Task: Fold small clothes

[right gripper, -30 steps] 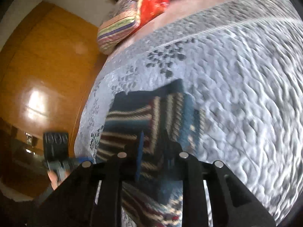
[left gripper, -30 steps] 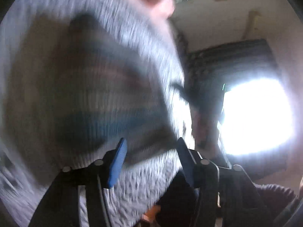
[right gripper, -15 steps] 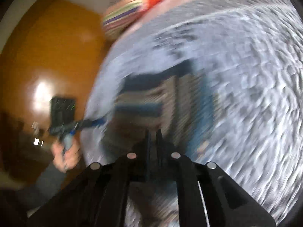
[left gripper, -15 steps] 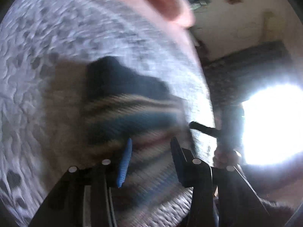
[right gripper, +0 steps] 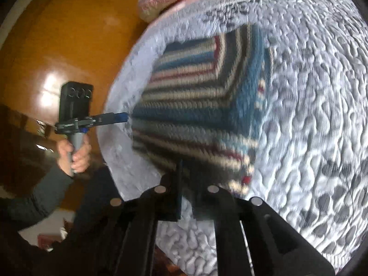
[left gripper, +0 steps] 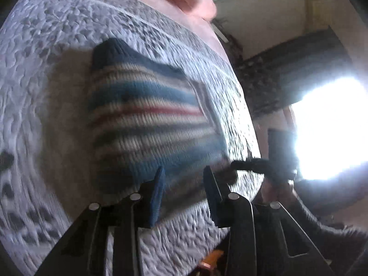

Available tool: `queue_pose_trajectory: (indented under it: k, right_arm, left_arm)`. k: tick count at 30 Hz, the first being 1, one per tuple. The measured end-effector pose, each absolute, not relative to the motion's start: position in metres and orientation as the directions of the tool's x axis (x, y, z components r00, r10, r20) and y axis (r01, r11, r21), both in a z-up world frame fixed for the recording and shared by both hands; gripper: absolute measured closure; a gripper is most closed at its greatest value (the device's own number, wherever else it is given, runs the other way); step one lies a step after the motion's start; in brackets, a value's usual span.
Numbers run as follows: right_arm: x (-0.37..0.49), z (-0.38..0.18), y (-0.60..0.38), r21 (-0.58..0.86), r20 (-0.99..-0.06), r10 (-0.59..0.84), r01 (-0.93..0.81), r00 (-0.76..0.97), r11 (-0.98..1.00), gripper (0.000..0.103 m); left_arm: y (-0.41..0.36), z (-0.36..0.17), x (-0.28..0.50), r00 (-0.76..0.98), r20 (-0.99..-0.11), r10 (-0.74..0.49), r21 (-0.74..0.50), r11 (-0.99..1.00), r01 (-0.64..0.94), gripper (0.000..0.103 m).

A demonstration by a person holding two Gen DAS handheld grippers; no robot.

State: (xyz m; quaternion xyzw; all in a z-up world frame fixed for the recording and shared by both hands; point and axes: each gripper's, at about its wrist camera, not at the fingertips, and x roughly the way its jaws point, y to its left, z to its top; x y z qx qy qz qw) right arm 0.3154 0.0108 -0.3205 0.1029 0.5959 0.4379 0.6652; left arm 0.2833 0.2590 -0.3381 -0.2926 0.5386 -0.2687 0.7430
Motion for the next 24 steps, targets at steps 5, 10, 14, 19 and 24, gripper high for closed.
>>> queue_pose_trajectory:
  k: [5,10,14,19,24]
  right_arm:
    - [0.313,-0.35,-0.01,0.63,-0.751,0.656,-0.379,-0.076,0.678,0.103]
    - [0.299,-0.32,-0.01,0.658,-0.706,0.707,-0.399,-0.034,0.639,0.097]
    - [0.305,-0.353,0.0,0.603,-0.776,0.631,-0.324,-0.026,0.729,0.103]
    - [0.283,-0.324,-0.019,0.621,-0.747,0.662,-0.289,0.062,0.728,0.096]
    - [0.219,-0.269,-0.035,0.477,-0.811,0.552,-0.326,0.194,0.816,0.049]
  left_arm:
    - [0.264,-0.383,0.264,0.226,-0.707,-0.67,-0.696,0.717,-0.052,0.07]
    - [0.265,-0.374,0.247,0.234,-0.713,-0.662,-0.688,0.724,-0.05,0.067]
    - [0.271,-0.381,0.242,0.255,-0.723,-0.642,-0.685,0.716,-0.138,0.066]
    - [0.275,-0.352,0.208,0.326,-0.758,-0.566,-0.636,0.752,-0.172,0.043]
    - [0.256,-0.287,0.142,0.418,-0.876,-0.242,-0.334,0.929,-0.162,0.018]
